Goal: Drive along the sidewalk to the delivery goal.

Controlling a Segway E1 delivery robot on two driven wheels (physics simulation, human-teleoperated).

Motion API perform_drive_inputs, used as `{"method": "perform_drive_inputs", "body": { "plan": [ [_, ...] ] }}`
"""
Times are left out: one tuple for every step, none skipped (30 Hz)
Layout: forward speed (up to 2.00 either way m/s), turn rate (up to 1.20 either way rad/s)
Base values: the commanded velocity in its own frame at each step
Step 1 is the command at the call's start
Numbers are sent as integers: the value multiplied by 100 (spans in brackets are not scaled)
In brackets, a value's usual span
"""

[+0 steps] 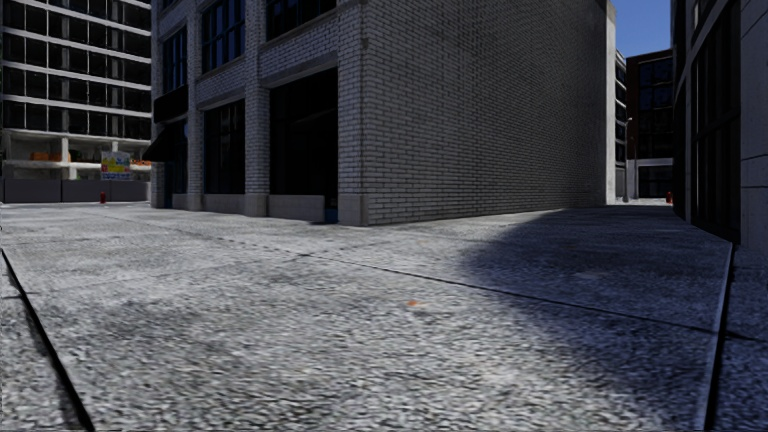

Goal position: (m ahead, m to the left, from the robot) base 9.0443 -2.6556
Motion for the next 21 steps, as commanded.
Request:
{"method": "perform_drive_inputs", "body": {
  "plan": [
    [180,-41],
    [180,-41],
    [180,-41],
    [180,-41],
    [180,-41],
    [180,-41],
    [180,-41],
    [180,-41],
    [180,-41],
    [180,-41],
    [180,-41],
    [180,-41],
    [180,-41],
    [180,-41],
    [180,-41],
    [180,-41],
    [180,-41],
    [180,-41],
    [180,-41],
    [180,-41],
    [180,-41]
  ]
}}
